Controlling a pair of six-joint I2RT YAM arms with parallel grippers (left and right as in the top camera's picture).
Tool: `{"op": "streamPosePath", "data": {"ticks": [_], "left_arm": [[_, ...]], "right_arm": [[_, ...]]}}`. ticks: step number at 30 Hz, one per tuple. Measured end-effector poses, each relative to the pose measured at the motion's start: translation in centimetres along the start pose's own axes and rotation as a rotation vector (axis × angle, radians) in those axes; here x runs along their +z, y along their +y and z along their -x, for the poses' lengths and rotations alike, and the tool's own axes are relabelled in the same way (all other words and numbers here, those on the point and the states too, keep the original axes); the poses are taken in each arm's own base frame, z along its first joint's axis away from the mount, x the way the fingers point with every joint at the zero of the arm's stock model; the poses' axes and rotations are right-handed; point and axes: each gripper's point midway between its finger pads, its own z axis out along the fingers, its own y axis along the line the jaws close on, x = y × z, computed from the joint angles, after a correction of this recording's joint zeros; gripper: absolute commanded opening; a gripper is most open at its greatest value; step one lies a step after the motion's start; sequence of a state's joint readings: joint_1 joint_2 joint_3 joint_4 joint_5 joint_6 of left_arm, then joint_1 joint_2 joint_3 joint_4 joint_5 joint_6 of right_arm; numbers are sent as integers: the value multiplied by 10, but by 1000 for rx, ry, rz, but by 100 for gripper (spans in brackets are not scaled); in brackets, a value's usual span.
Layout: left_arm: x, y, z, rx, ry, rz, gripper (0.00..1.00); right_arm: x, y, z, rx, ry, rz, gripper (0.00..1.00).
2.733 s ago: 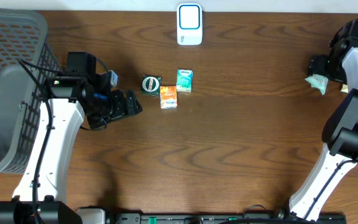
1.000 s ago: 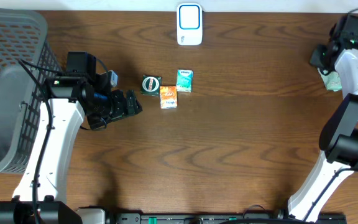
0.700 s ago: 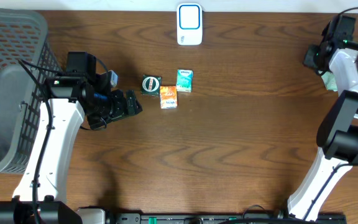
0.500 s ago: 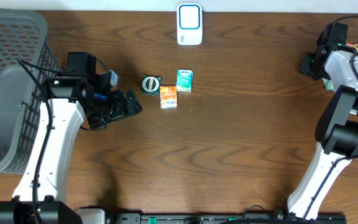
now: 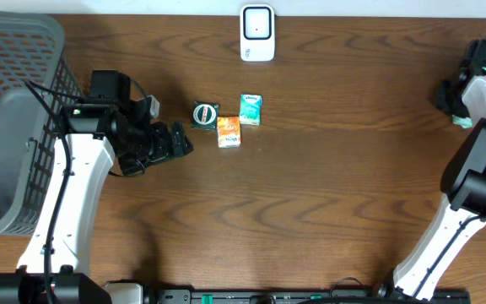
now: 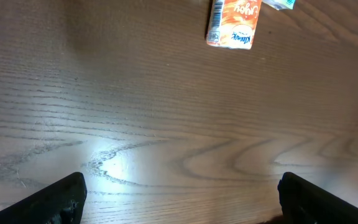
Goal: Scan the item barcode
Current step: 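Withdraw the right gripper from the right edge toward the items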
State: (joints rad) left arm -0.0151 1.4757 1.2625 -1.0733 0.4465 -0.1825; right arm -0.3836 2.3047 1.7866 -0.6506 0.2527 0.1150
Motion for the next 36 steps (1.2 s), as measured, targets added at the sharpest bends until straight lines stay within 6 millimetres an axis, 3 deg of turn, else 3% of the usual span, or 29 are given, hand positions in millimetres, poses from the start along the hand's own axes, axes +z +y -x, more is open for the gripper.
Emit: {"op": "streamPosePath", "data": {"ticks": [5,11,18,20,26,36], "left_arm": [[0,0,0,0,0,0,98],[0,0,0,0,0,0,98],[0,0,0,0,0,0,98],[0,0,0,0,0,0,98],[0,0,0,0,0,0,98],[0,0,0,0,0,0,98]], "right_arm": [[-1,9,-1,-3,2,32,49],[-16,51,-1,-30,1,201,59],[-99,146,3,-96,-24,701,71],[-123,173,-8,-131,3,833,71],[-164,239,-45,-250,70,1000,72],[-212,343,-116,-464,50,981,70]]}}
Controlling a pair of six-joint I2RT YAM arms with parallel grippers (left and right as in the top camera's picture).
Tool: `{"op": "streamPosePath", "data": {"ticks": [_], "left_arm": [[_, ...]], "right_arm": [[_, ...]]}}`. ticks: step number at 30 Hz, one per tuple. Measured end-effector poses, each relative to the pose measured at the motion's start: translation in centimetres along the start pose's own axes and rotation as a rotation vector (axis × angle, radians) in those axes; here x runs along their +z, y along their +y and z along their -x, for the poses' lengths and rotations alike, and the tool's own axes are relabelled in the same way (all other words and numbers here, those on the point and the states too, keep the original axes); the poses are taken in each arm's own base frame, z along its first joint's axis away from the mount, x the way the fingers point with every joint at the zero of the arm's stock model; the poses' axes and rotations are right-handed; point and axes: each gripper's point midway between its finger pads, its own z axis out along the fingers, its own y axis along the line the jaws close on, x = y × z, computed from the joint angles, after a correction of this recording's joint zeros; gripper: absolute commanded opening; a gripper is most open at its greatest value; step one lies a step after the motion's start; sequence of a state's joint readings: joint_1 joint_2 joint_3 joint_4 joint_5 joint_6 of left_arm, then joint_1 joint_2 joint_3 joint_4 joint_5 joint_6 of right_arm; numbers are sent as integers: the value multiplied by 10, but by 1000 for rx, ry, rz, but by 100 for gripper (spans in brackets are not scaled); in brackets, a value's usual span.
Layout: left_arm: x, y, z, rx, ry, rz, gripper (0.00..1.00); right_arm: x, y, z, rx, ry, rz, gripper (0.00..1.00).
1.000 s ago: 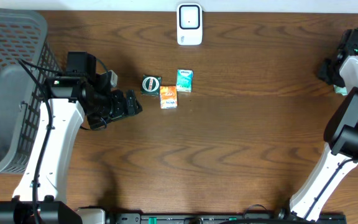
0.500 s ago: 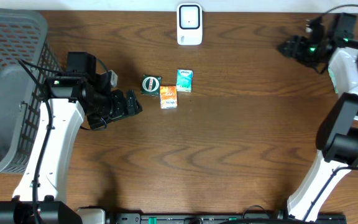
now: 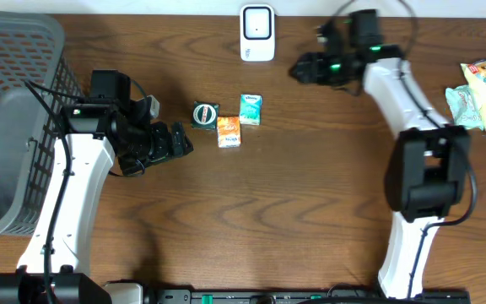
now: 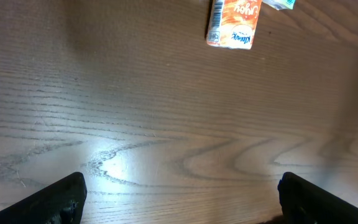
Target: Scan the item barcode
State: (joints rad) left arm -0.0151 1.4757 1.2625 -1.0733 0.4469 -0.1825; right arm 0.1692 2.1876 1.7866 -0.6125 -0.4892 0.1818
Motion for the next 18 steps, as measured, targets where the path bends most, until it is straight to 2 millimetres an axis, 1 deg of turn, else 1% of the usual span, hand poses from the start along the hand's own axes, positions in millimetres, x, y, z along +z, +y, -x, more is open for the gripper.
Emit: {"op": "streamPosePath", "data": {"ticks": [4,5,6,8,13,18], "left_arm": [[0,0,0,0,0,0,98],[0,0,0,0,0,0,98],[0,0,0,0,0,0,98],[0,0,0,0,0,0,98],[0,0,0,0,0,0,98],[0,0,0,0,0,0,98]], "right_arm": [[23,35,-8,-50,-1,-64,68],[27,42,-11,-63,-2,-80,76],[32,51,-14,-81,-2,-100,78],[39,62,-20,-95,-3,-137,78],[52,89,-34,-152,-19,-228,64],[59,107,-43,-192,-45,-303,52]]}}
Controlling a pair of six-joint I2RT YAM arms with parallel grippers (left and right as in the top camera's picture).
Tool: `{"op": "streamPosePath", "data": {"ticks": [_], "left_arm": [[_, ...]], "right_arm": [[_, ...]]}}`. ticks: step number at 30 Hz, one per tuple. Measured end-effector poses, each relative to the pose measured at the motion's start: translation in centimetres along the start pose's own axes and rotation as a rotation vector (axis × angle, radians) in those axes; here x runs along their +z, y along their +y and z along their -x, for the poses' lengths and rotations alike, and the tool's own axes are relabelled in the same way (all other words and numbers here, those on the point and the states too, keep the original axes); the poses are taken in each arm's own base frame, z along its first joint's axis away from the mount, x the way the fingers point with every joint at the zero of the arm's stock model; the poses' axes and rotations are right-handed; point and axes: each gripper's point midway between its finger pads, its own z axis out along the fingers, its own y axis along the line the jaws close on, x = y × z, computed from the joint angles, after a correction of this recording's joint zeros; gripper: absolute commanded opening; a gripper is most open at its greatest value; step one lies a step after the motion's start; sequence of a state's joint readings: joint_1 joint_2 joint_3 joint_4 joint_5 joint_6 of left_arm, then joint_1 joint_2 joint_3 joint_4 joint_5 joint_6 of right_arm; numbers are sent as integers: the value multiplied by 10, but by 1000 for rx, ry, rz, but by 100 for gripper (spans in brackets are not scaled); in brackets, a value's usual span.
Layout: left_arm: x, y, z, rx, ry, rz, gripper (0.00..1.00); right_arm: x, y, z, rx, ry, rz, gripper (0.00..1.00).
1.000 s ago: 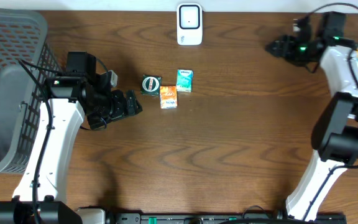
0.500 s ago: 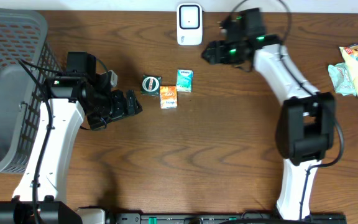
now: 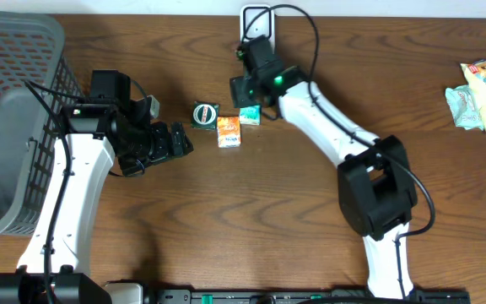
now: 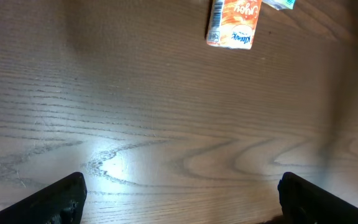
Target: Scan the item barcode
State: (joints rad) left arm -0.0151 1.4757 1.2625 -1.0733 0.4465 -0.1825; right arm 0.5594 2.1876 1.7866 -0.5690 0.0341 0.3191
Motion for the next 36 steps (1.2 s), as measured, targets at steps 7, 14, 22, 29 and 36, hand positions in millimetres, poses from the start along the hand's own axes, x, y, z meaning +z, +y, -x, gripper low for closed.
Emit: {"op": "streamPosePath", "data": {"ticks": [7,14,22,29,36], "left_arm": [[0,0,0,0,0,0,98],[0,0,0,0,0,0,98],[0,0,0,0,0,0,98],[0,0,0,0,0,0,98],[0,0,0,0,0,0,98]], "right_arm": [[1,7,-3,-13,-42,-109,49],[34,5,-29,-31,10,-168,49],[47,-8,-44,-35,45,-230,10],[43,-17,-49,-41,61,-288,1],[34,-25,-59,-56,113,-326,1]]}}
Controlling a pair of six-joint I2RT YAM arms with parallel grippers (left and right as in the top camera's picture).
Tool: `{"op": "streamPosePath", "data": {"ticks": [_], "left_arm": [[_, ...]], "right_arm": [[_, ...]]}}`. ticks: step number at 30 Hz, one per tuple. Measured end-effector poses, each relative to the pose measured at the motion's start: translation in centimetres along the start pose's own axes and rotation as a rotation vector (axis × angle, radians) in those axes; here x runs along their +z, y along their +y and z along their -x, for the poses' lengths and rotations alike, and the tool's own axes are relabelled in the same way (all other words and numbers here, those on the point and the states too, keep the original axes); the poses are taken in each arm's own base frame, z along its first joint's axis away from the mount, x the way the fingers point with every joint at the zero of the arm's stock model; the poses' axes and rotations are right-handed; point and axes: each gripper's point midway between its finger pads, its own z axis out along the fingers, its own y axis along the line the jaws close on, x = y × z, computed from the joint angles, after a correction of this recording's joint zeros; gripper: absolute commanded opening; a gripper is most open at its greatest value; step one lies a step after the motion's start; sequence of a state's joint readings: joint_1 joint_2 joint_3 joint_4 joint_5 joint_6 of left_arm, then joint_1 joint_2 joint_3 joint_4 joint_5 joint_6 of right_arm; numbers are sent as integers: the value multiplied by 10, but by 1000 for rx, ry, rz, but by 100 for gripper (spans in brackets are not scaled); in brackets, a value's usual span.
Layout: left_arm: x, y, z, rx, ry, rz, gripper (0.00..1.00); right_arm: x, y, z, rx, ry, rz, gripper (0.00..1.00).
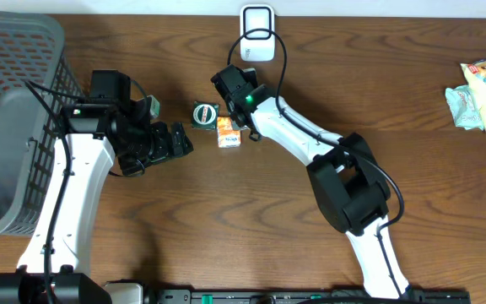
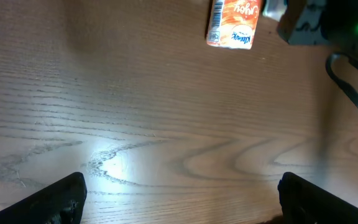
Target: Scan the item barcode
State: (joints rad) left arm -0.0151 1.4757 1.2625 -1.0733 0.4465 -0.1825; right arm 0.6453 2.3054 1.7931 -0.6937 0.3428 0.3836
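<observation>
Three small items lie at mid-table: a round dark tin [image 1: 204, 114], an orange pack [image 1: 229, 133] [image 2: 232, 23], and a teal pack almost wholly hidden under my right arm, with a pale sliver [image 2: 272, 7] showing. A white scanner [image 1: 257, 32] stands at the back edge. My right gripper [image 1: 233, 84] reaches over the items, its dark body [image 2: 316, 22] showing in the left wrist view; its jaws cannot be made out. My left gripper [image 1: 180, 139] [image 2: 179, 205] is open over bare wood, left of the items.
A large grey mesh basket [image 1: 15, 127] fills the left side. Snack bags [image 1: 483, 84] lie at the far right. The right arm's elbow [image 1: 353, 173] spans the middle of the table.
My right gripper has shifted left and nearer, from beside the scanner to over the teal pack, covering it. It now shows in the left wrist view. My left arm has not moved.
My right arm was folded at the far right by the snack bags. Then it reached along the back edge, right of the scanner. Then it was just below the scanner, above the teal pack, and now it covers that pack. My left gripper stayed open and still.
</observation>
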Motion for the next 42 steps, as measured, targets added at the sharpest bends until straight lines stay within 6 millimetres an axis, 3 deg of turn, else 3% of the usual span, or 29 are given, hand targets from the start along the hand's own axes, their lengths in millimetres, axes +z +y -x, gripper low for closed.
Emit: {"op": "streamPosePath", "data": {"ticks": [5,9,12,15,21,29,33,39,42], "left_arm": [[0,0,0,0,0,0,98],[0,0,0,0,0,0,98],[0,0,0,0,0,0,98],[0,0,0,0,0,0,98],[0,0,0,0,0,0,98],[0,0,0,0,0,0,98],[0,0,0,0,0,0,98],[0,0,0,0,0,0,98],[0,0,0,0,0,0,98]], "right_arm": [[-15,6,-3,15,44,105,1],[-46,12,18,60,19,275,1],[-69,6,32,85,16,419,1],[-78,-2,29,99,77,556,1],[-68,-13,7,147,222,768,1],[-45,-15,-21,211,250,964,1],[-28,-31,-46,278,295,979,1],[-18,-66,-56,389,333,966,1],[-12,-87,-58,446,341,937,11]]}}
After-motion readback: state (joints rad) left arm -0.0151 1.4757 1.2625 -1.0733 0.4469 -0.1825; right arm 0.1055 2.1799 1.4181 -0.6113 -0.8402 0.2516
